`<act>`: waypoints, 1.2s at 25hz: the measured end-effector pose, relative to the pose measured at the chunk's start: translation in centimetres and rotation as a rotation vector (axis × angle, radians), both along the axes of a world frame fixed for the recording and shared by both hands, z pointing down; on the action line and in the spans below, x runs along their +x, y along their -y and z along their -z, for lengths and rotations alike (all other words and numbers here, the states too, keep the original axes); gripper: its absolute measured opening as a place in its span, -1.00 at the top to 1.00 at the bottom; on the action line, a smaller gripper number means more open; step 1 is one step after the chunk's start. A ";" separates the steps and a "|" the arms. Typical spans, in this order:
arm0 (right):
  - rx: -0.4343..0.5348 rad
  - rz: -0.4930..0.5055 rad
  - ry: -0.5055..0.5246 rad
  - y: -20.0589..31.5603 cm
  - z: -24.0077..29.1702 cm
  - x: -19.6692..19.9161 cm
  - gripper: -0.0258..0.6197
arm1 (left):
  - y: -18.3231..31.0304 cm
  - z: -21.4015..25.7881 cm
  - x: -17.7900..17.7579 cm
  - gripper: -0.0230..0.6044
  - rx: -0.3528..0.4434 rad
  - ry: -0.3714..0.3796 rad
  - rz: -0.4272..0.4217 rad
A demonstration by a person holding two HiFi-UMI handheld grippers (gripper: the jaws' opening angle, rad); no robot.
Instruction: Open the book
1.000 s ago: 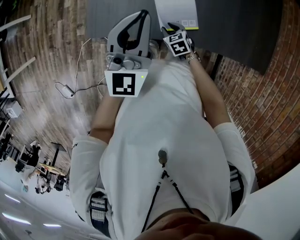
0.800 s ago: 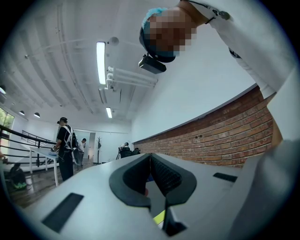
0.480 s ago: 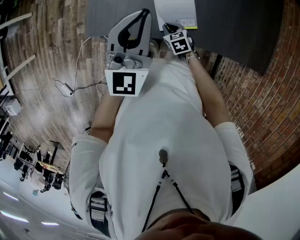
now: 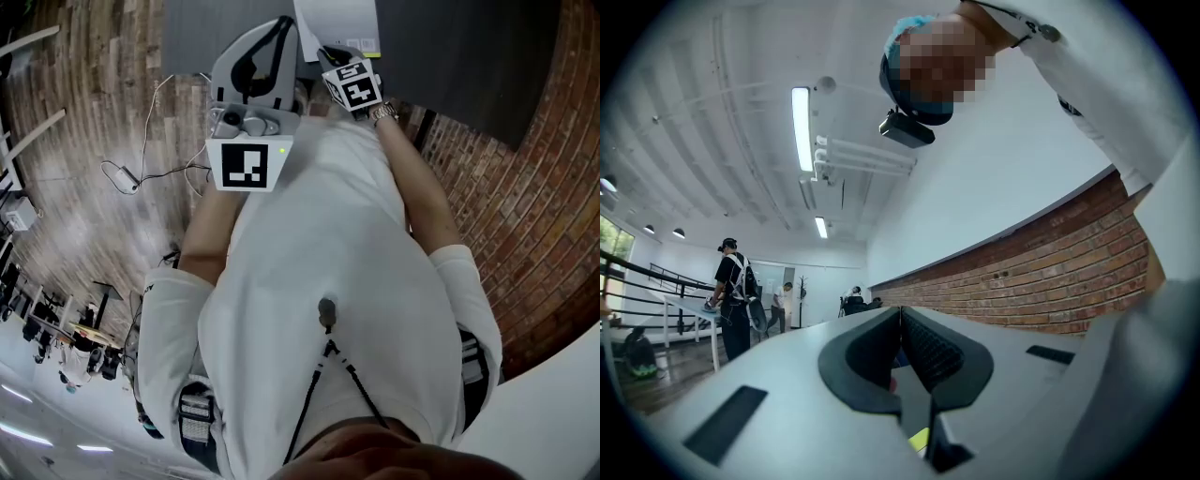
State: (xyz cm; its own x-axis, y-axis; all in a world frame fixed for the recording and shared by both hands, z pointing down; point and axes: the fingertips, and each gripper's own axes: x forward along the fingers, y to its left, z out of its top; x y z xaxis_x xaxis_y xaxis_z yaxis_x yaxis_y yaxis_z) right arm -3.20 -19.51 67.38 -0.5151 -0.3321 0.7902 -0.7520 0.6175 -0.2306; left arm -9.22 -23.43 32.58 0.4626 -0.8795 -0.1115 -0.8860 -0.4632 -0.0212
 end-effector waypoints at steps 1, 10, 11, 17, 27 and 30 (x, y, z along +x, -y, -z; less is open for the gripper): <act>0.001 0.005 0.005 0.0 0.2 0.3 0.76 | 0.0 0.1 0.3 0.85 0.000 -0.001 0.005; 0.002 -0.002 0.064 1.0 1.6 3.2 0.77 | 0.4 0.4 2.8 0.85 0.005 0.002 0.043; 0.003 -0.004 0.069 1.0 1.7 3.6 0.76 | 0.3 0.4 3.1 0.86 0.007 0.002 0.048; 0.004 -0.013 0.088 1.2 2.3 6.1 0.76 | -0.3 0.9 5.4 0.85 0.023 -0.012 0.070; 0.002 -0.003 0.098 1.7 2.7 8.9 0.76 | -0.4 1.2 7.6 0.85 0.032 -0.015 0.105; -0.004 -0.012 0.100 2.0 2.7 9.6 0.76 | -0.2 1.0 8.0 0.85 0.026 -0.018 0.113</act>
State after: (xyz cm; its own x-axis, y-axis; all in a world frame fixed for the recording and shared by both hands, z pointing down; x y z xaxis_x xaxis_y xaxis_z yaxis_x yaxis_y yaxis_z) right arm 6.39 -21.49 64.73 -0.5871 -0.3353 0.7368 -0.7325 0.6074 -0.3073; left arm -1.23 -23.21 31.57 0.3582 -0.9228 -0.1418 -0.9329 -0.3597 -0.0156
